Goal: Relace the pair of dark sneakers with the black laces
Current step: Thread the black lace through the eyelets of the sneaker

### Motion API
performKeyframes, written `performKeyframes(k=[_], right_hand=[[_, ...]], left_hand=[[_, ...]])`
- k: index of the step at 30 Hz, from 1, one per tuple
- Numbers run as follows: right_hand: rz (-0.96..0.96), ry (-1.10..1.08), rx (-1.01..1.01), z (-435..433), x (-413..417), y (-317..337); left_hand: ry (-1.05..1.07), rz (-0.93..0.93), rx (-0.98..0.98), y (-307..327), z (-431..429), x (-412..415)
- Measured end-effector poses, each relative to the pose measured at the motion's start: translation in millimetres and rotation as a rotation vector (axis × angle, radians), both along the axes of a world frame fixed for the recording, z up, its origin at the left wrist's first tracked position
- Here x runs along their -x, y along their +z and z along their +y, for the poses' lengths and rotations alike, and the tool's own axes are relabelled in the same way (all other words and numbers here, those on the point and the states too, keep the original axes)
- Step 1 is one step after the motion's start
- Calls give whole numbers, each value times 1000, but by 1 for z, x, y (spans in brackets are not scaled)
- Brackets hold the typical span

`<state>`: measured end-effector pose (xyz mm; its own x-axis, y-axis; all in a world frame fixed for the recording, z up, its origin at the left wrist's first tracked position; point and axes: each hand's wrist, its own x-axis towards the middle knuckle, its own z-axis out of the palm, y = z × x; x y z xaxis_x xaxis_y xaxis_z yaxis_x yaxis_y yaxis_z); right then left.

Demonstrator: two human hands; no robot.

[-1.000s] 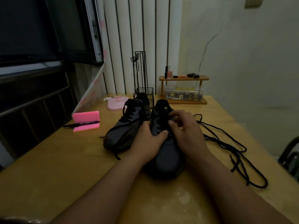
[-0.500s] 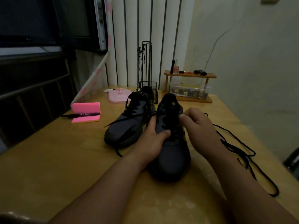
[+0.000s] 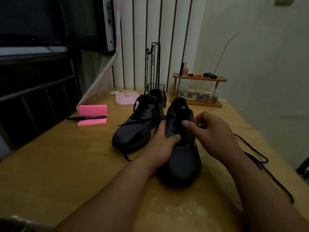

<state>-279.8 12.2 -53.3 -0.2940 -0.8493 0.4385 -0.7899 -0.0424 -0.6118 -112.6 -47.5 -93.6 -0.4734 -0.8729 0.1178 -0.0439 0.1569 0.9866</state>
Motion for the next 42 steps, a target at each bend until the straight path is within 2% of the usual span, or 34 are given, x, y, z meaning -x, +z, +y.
performKeyframes(k=[2, 3, 5, 7, 8, 9, 10, 12, 13, 14, 18, 20, 24, 26, 27, 31, 33, 34, 35, 36, 38, 40, 41, 42], right_hand=[[47, 27, -36, -1, -3, -1], [-42, 93, -6, 0, -3, 0], [-409, 251, 128, 8, 0, 9], [-876, 413, 262, 18, 8, 20], [-1043, 458, 275, 22, 11, 24], [-1090, 440, 230, 24, 14, 25], [-1008, 372, 133, 24, 15, 24], [-604, 222, -96, 22, 13, 17], [-440, 199, -154, 20, 9, 15], [-354, 201, -159, 19, 7, 14], [-437, 178, -47, 19, 12, 19], [-430, 158, -79, 23, 17, 22], [-145, 146, -210, 23, 14, 20], [-137, 208, -175, 23, 13, 19], [-258, 262, -114, 25, 15, 21], [-1111, 695, 310, 40, 31, 35], [-1348, 747, 416, 41, 37, 39], [-1385, 664, 408, 39, 37, 39], [-1352, 513, 362, 36, 36, 37], [-1233, 314, 268, 30, 32, 34], [-755, -62, 1, 20, 28, 24], [-231, -222, -148, 10, 30, 7], [-51, -244, -150, 8, 31, 1], [43, -260, -113, 7, 30, -3]], left_hand=[[6, -8, 3, 0, -1, 0], [5, -9, -1, 0, -1, 0], [1, -8, -18, 1, -1, 0], [-1, -9, -32, 2, 0, 0], [1, -8, -31, 2, 0, 1], [5, -8, -28, 2, -1, 1], [10, -4, -27, 1, -1, 1], [9, 2, -26, 0, 0, 2], [7, 2, -22, 0, 0, 2], [5, -1, -19, 0, 0, 2], [6, 5, -25, 0, -1, 1], [7, 5, -22, 0, -1, 1], [1, 3, -18, -1, -1, 1], [0, 0, -22, -1, -1, 1], [-2, 0, -22, -2, -2, 1], [-10, 17, -38, 1, -1, 1], [-10, 26, -40, 2, -1, 2], [-9, 34, -41, 2, -1, 2], [-7, 39, -41, 2, 0, 2], [-3, 42, -39, 2, 0, 2], [2, 48, -31, 0, 0, 1], [1, 65, -34, 0, 2, 1], [1, 72, -33, 0, 3, 1], [5, 76, -25, 0, 3, 1]])
